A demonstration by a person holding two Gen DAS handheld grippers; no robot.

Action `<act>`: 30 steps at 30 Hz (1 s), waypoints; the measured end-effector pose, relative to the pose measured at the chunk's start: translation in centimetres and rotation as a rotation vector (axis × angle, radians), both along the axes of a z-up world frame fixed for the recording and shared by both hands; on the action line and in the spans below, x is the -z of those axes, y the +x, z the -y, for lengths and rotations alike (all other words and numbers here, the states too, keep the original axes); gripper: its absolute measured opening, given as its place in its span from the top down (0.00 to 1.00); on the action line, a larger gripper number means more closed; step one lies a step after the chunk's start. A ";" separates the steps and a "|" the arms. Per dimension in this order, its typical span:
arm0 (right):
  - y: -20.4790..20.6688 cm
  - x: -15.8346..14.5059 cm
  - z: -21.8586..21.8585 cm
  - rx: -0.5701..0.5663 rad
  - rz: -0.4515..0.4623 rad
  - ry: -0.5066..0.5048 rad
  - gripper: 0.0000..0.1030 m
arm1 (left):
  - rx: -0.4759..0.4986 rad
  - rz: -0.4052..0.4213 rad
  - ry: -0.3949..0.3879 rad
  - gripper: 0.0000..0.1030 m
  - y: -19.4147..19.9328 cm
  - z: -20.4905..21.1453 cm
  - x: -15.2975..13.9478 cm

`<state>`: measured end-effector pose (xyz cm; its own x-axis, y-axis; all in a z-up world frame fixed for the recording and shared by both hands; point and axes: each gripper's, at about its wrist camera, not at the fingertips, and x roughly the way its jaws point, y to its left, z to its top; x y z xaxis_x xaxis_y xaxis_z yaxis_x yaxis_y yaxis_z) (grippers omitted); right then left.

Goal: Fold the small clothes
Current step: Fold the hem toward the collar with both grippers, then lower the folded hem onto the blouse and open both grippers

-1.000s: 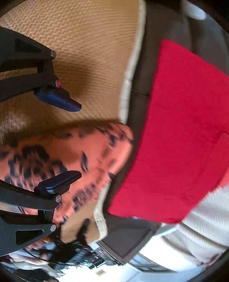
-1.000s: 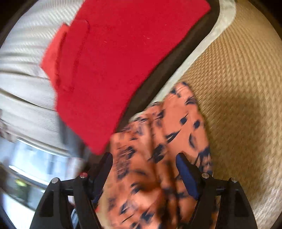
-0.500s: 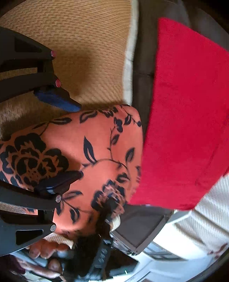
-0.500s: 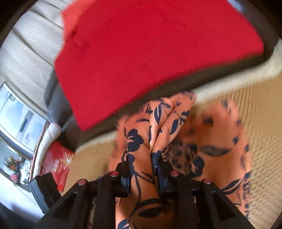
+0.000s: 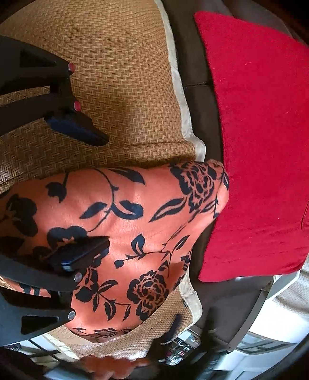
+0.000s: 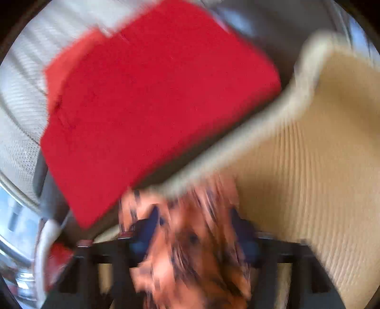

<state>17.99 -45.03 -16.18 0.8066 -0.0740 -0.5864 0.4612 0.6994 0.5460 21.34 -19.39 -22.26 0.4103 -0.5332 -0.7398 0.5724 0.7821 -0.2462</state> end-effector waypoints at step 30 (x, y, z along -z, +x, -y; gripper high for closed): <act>2.6 -0.1 -1.6 -0.403 -0.176 0.078 0.73 | -0.043 0.160 -0.044 0.18 -4.3 -4.5 -5.4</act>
<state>20.61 -43.41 -16.13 0.6495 0.2756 -0.7087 0.2506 0.8023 0.5417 16.99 -14.85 -16.91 0.5438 -0.5434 -0.6396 0.5735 0.7970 -0.1895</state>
